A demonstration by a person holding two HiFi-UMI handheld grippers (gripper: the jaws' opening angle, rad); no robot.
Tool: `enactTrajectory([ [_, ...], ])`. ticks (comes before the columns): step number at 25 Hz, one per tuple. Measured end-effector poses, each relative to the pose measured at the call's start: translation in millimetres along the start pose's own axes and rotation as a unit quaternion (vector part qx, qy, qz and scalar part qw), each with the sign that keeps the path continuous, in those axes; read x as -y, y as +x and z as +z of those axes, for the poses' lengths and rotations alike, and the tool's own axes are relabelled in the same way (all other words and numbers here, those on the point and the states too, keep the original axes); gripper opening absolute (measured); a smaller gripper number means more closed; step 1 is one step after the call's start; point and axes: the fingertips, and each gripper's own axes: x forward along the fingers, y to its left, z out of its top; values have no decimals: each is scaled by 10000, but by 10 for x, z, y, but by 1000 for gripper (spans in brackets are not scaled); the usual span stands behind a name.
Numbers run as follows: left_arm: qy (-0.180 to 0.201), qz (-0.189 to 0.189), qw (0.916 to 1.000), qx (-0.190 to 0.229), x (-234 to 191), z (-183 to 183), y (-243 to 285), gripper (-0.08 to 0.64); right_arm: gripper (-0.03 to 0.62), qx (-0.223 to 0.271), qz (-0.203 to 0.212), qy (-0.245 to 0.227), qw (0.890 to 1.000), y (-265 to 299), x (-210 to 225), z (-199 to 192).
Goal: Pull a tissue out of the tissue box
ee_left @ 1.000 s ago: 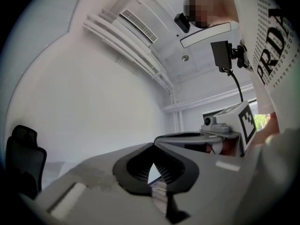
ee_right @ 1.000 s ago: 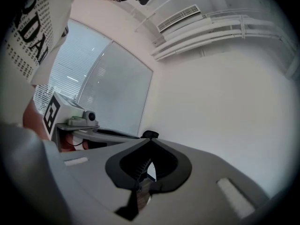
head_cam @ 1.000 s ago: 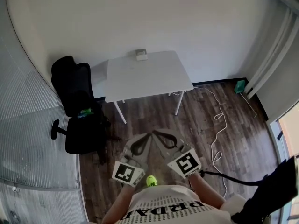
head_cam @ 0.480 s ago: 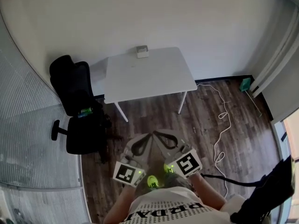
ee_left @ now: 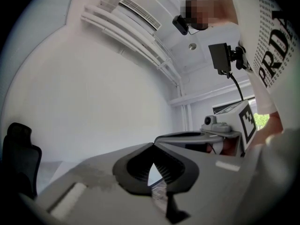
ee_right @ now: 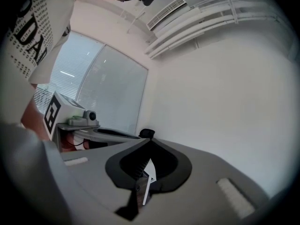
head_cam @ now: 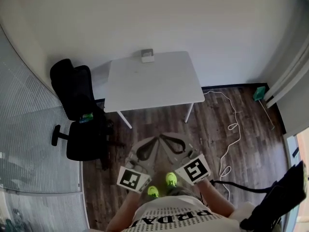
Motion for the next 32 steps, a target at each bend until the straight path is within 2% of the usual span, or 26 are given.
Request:
enactTrajectory([
  [9,55,145,9999,-51,16,-23,453,-9,5,113,232,31,9997,-37,438,-63],
  [17,127,223,9994,-235,-18,-96,679,-9,5,301,293,217,9989,-12,668,-128],
  [24,106,366,9991,-208,-191,-134,747,-9,5,443,344,330,9979,160,745,-173],
  [32,97,256,9994,-234,-361,-131,913,-9,5,441,256,403,9979,321,917,-172],
])
